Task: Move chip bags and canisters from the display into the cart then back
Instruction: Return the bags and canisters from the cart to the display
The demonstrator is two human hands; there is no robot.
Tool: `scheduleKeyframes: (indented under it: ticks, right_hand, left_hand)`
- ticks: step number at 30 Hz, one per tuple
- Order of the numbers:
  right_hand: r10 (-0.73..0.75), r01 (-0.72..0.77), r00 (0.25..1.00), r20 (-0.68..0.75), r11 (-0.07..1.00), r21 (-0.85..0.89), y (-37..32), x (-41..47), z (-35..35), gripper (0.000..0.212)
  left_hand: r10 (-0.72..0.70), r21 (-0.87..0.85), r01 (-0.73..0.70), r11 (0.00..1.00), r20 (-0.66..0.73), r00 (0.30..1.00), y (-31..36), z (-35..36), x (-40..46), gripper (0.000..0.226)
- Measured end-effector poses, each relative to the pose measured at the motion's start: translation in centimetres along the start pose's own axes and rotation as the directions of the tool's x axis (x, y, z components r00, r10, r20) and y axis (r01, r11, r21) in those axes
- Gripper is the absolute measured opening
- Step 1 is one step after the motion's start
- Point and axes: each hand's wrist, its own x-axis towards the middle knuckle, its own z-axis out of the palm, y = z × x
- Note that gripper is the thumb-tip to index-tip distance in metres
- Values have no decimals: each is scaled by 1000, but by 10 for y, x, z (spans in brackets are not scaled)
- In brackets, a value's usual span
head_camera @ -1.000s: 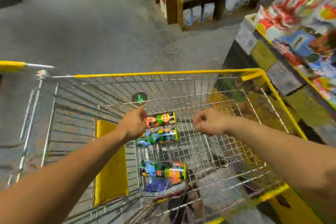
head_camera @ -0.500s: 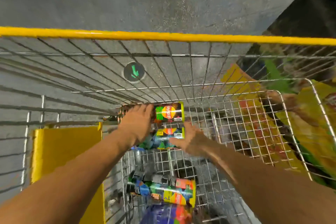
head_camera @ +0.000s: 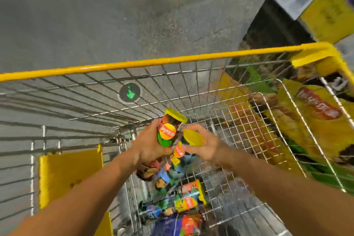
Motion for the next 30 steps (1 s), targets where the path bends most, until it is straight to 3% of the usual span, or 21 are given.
scheduleKeyframes:
  ticks: [3,6,11,13,17,19,21,24,25,28,30]
  right_hand:
    - [-1,21,993,-120,986,165,-27,-37,-22,71]
    - [9,46,980,-197,961,274,-52,-83,-46,71]
    - [-6,155,934,-358,909,388,-73,-172,-78,51]
    - [-59,217,909,-413,912,348,-84,-207,-88,43]
    - [-197,332,867,-457,913,238,-102,-289,-119,3]
    - [-218,376,833,-508,897,232,-101,-333,-142,7]
    - [-201,387,810,-551,889,244,-98,-358,-161,31]
    - [-211,434,736,-644,876,209,-87,-398,-196,83]
    - [-209,434,714,-668,881,188,-81,-415,-208,89]
    - [-191,436,634,-749,889,142,-55,-477,-244,65]
    - [-186,421,632,-752,898,131,-46,-502,-259,58]
  left_hand:
    - [48,-153,-40,987,45,998,32,-6,-25,88]
    - [137,-262,-121,957,42,990,78,-13,-55,76]
    - [309,-341,-266,902,79,948,170,-21,-101,69]
    - [361,-363,-315,877,66,930,203,-25,-117,73]
    - [450,-370,-409,834,29,893,277,-19,-151,70]
    - [504,-349,-463,815,32,863,321,-8,-167,54]
    - [540,-331,-502,799,28,841,355,-1,-180,40]
    - [592,-293,-556,778,46,804,405,20,-196,51]
    - [611,-287,-574,767,56,789,424,29,-203,51]
    - [686,-311,-630,712,115,719,480,70,-220,52]
    - [719,-313,-661,682,117,686,501,86,-227,54]
